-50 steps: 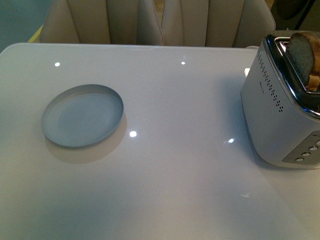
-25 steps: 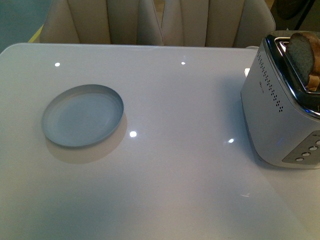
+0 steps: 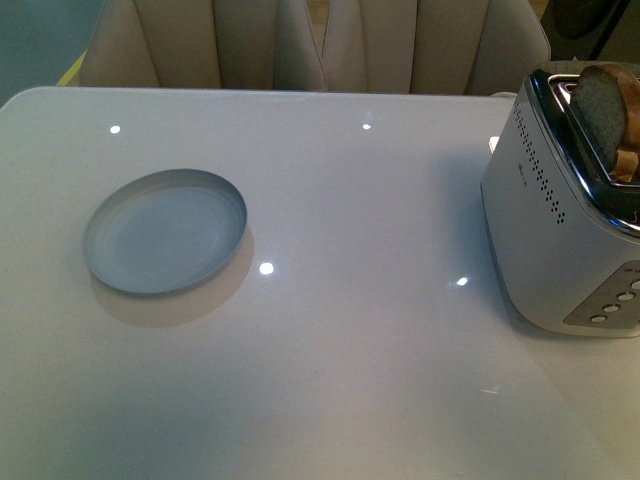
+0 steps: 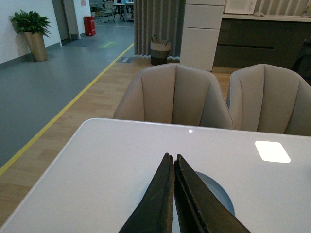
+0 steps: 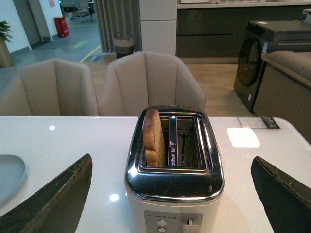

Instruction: Left arm holds plate, right arm toasts bread

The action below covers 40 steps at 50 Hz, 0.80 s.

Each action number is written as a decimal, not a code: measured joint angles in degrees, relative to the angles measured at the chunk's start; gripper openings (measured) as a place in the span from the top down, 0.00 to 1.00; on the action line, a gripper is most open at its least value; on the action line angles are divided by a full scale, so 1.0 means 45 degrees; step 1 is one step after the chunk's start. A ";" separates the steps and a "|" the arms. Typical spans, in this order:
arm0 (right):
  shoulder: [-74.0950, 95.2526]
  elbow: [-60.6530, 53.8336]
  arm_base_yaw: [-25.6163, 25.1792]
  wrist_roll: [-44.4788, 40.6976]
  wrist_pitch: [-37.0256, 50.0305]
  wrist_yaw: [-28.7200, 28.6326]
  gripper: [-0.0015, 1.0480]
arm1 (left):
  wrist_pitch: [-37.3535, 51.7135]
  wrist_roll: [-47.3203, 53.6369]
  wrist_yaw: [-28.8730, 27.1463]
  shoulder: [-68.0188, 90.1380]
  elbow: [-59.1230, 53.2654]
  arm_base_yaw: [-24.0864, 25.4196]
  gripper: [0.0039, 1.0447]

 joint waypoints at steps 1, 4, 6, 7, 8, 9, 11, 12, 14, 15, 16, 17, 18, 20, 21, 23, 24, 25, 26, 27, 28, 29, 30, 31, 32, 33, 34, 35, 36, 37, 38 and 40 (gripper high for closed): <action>0.0000 0.0000 0.0000 0.0000 0.0000 0.0000 0.09 | -0.0248 0.0000 -0.0005 -0.0291 -0.0044 0.0000 0.97; 0.0000 0.0000 0.0000 0.0000 0.0000 -0.0005 0.09 | -0.0918 0.0005 0.0000 -0.1015 -0.0097 0.0000 0.97; 0.0000 0.0000 0.0000 0.0000 0.0000 0.0000 0.09 | -0.1161 0.0010 0.0000 -0.1287 -0.0097 0.0000 0.97; 0.0000 0.0000 0.0000 0.0000 0.0000 0.0000 0.09 | -0.1321 0.0010 0.0000 -0.1472 -0.0097 0.0000 0.97; 0.0000 0.0000 0.0000 0.0000 0.0000 0.0000 0.09 | -0.1481 0.0015 0.0000 -0.1651 -0.0097 0.0000 0.97; 0.0000 0.0000 0.0000 0.0000 0.0000 -0.0005 0.09 | -0.1715 0.0015 0.0000 -0.1919 -0.0097 0.0000 0.97; 0.0000 0.0000 0.0000 0.0005 0.0000 0.0000 0.09 | -0.2103 0.0019 0.0000 -0.2346 -0.0097 0.0000 0.97; 0.0000 0.0000 0.0000 0.0000 0.0000 0.0000 0.09 | -0.2176 0.0019 0.0000 -0.2424 -0.0097 0.0000 0.97; 0.0000 0.0000 0.0000 0.0005 0.0000 0.0000 0.09 | -0.2463 0.0019 0.0000 -0.2744 -0.0102 0.0000 0.97; 0.0000 0.0000 0.0000 0.0000 0.0000 0.0000 0.09 | -0.2608 0.0024 0.0000 -0.2900 -0.0102 0.0000 0.97; 0.0000 0.0000 0.0000 0.0000 0.0000 0.0000 0.09 | -0.2754 0.0024 0.0000 -0.3050 -0.0102 0.0000 0.97; 0.0000 0.0000 -0.0005 0.0005 0.0000 0.0000 0.09 | -0.2895 0.0024 0.0000 -0.3201 -0.0102 0.0000 0.97; 0.0000 0.0000 0.0000 0.0005 0.0000 0.0000 0.09 | -0.2968 0.0024 0.0000 -0.3279 -0.0102 0.0000 0.97; 0.0000 0.0000 0.0000 0.0000 0.0000 -0.0005 0.09 | -0.3235 0.0024 0.0000 -0.3570 -0.0102 0.0000 0.97; 0.0000 0.0000 0.0000 0.0000 0.0000 0.0000 0.09 | -0.3371 0.0024 0.0000 -0.3706 -0.0102 0.0000 0.97; 0.0000 0.0000 0.0000 0.0000 0.0000 0.0000 0.09 | -0.3570 0.0024 0.0000 -0.3915 -0.0102 0.0000 0.97; 0.0000 0.0000 0.0000 0.0000 0.0000 0.0000 0.09 | -0.3759 0.0024 0.0000 -0.4109 -0.0102 0.0000 0.97; 0.0000 0.0000 0.0000 0.0000 0.0000 0.0000 0.09 | -0.3934 0.0024 0.0000 -0.4299 -0.0102 0.0000 0.97; 0.0000 0.0000 0.0000 0.0000 0.0000 0.0000 0.09 | -0.4051 0.0024 0.0000 -0.4420 -0.0102 0.0000 0.97; 0.0000 0.0000 0.0000 0.0000 0.0000 0.0000 0.09 | -0.4231 0.0024 0.0000 -0.4605 -0.0102 0.0000 0.97; 0.0000 0.0000 0.0000 0.0000 0.0000 0.0000 0.09 | -0.4401 0.0024 0.0000 -0.4775 -0.0102 0.0000 0.97; 0.0000 0.0005 0.0000 0.0005 0.0000 0.0000 0.09 | -0.4507 0.0024 0.0000 -0.4891 -0.0102 0.0000 0.97; 0.0000 0.0000 0.0000 0.0000 0.0000 0.0000 0.09 | -0.4663 0.0024 0.0000 -0.5056 -0.0102 0.0000 0.97; 0.0000 0.0000 0.0000 0.0000 0.0000 0.0000 0.09 | -0.4818 0.0024 0.0000 -0.5221 -0.0102 0.0000 0.97; 0.0000 0.0000 0.0000 0.0000 0.0000 0.0000 0.09 | -0.4925 0.0024 0.0000 -0.5323 -0.0102 0.0000 0.97; 0.0000 0.0000 0.0000 0.0000 0.0000 0.0000 0.09 | -0.5071 0.0024 0.0000 -0.5474 -0.0102 0.0000 0.97; 0.0000 0.0000 0.0000 0.0000 0.0000 0.0000 0.09 | -0.5168 0.0024 0.0000 -0.5566 -0.0102 0.0000 0.97; 0.0000 0.0000 0.0000 0.0000 0.0000 0.0000 0.09 | -0.5217 0.0024 0.0000 -0.5615 -0.0102 0.0000 0.97; 0.0000 0.0000 0.0000 0.0000 0.0000 -0.0005 0.09 | -0.5357 0.0024 -0.0005 -0.5761 -0.0102 0.0000 0.97; 0.0000 0.0000 0.0000 0.0000 0.0000 0.0000 0.09 | -0.5450 0.0024 0.0000 -0.5853 -0.0102 0.0000 0.97; 0.0000 0.0000 0.0000 0.0000 0.0000 0.0000 0.09 | -0.5581 0.0024 0.0000 -0.5989 -0.0102 0.0000 0.97; 0.0000 0.0000 0.0000 0.0000 0.0000 0.0000 0.09 | -0.5799 0.0024 0.0000 -0.6203 -0.0102 0.0000 0.97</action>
